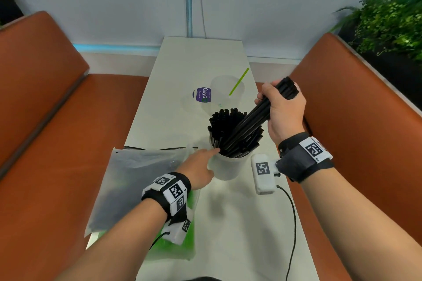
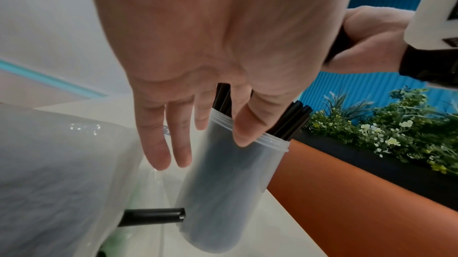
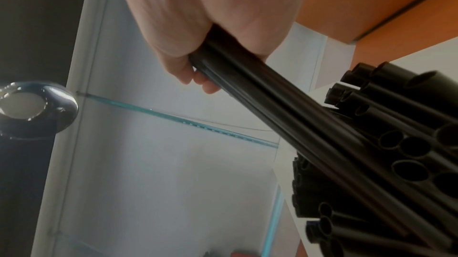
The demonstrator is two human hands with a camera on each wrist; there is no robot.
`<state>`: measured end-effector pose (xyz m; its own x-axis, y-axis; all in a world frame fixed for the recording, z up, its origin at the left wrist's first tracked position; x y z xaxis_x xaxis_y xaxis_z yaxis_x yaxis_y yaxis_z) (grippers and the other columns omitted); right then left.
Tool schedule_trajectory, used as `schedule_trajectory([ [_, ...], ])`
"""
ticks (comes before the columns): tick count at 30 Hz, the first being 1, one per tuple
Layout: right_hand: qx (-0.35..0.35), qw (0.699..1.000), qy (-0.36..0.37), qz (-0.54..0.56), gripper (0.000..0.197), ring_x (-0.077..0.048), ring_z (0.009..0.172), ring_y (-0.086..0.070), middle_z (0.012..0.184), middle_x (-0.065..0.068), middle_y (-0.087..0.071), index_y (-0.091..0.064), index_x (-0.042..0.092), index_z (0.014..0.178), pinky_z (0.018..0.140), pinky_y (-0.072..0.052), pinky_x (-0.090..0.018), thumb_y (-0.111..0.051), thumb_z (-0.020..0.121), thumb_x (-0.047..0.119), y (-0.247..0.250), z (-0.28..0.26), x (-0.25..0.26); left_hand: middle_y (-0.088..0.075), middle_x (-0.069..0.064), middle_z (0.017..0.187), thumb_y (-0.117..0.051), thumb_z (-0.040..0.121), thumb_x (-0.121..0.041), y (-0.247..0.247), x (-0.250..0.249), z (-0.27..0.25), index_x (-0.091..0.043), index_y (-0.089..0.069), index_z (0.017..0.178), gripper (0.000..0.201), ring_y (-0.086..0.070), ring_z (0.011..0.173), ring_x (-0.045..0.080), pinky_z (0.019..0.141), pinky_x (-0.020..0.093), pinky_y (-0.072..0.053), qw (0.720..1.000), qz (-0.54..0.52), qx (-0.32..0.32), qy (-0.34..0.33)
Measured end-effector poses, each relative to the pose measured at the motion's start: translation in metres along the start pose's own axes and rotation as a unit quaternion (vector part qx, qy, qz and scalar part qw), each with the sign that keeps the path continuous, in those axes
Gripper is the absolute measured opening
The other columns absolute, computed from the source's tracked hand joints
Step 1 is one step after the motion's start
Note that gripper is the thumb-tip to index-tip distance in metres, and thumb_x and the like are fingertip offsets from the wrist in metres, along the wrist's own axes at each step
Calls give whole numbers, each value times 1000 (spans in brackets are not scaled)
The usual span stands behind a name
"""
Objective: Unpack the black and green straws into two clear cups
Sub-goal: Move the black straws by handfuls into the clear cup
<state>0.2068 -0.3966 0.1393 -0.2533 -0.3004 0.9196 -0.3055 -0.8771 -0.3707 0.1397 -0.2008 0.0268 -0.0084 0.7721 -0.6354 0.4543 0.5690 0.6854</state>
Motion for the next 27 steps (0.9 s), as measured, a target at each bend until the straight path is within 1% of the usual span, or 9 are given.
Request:
schedule_trajectory([
  [3,9,996,37,-86,17,-18,64,-62,71,-6,-61,-59,13,83,64,-53,-32,-73,76,7,-3,-3,-5,-27,0,160,-51,91,-6,-1,1,2,-31,-27,155,72,-48,129,31,112,37,-36,1000,10,0,-3],
  [8,92,947,50,-304,14,-3,71,-64,75,10,-69,-66,21,76,63,-48,-15,-76,71,29,-10,-18,-34,-18,-1,164,-50,91,-7,-1,3,5,-35,-27,154,72,-45,133,31,115,36,-33,1000,0,-2,0],
  [9,111,928,51,-353,20,-6,75,-64,77,8,-70,-66,19,76,64,-48,-18,-75,70,36,-12,-21,-41,-19,-2,164,-50,91,-7,-1,3,5,-35,-28,154,72,-47,131,32,114,35,-34,1000,-1,-4,-2],
  [11,130,880,45,-455,32,-17,98,-61,98,3,-69,-66,19,80,83,-50,-31,-73,67,47,-12,-21,-53,-21,-5,163,-50,91,-7,-1,4,5,-35,-29,153,71,-49,129,31,111,31,-37,1000,-1,-10,-6],
  [13,140,823,18,-551,40,-24,128,-42,132,3,-55,-70,29,98,106,-36,-42,-73,67,54,-11,-21,-64,-25,-8,162,-50,91,-8,-1,5,5,-35,-30,153,70,-49,127,28,105,26,-38,1000,-5,-15,-11],
  [15,142,791,10,-595,48,-26,136,-28,144,3,-43,-67,36,110,111,-24,-44,-71,68,58,-9,-23,-70,-31,-11,159,-49,91,-8,-2,5,5,-35,-30,153,70,-50,125,23,96,19,-37,1000,-8,-20,-15],
  [18,170,783,20,-599,60,-26,137,-25,144,1,-38,-56,43,121,112,-17,-44,-68,66,65,-10,-24,-73,-44,-7,151,-49,92,-8,-2,4,4,-36,-31,152,69,-53,118,22,88,17,-36,999,-14,-27,-11],
  [23,175,822,102,-533,77,-22,140,-22,148,3,-31,-35,48,135,116,-17,-43,-62,67,72,7,-30,-66,-57,6,135,-49,92,-10,0,3,2,-38,-35,151,67,-57,113,25,82,18,-37,999,-30,-34,2],
  [27,239,781,161,-555,92,-24,147,-8,159,-1,-11,-20,49,147,118,-15,-47,-66,70,70,37,-50,-78,-58,12,136,-48,91,-9,-1,2,1,-38,-35,151,68,-60,112,28,84,22,-44,999,-25,-37,7],
])
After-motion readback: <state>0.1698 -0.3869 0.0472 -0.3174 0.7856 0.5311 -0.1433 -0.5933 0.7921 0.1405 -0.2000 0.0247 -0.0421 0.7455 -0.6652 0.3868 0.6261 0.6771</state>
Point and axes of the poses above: each hand's wrist, its own z-axis towards the middle knuckle, its own y-axis out of the back of the hand, x = y × z, the point moved 3 cm from there along z, towards the middle knuckle
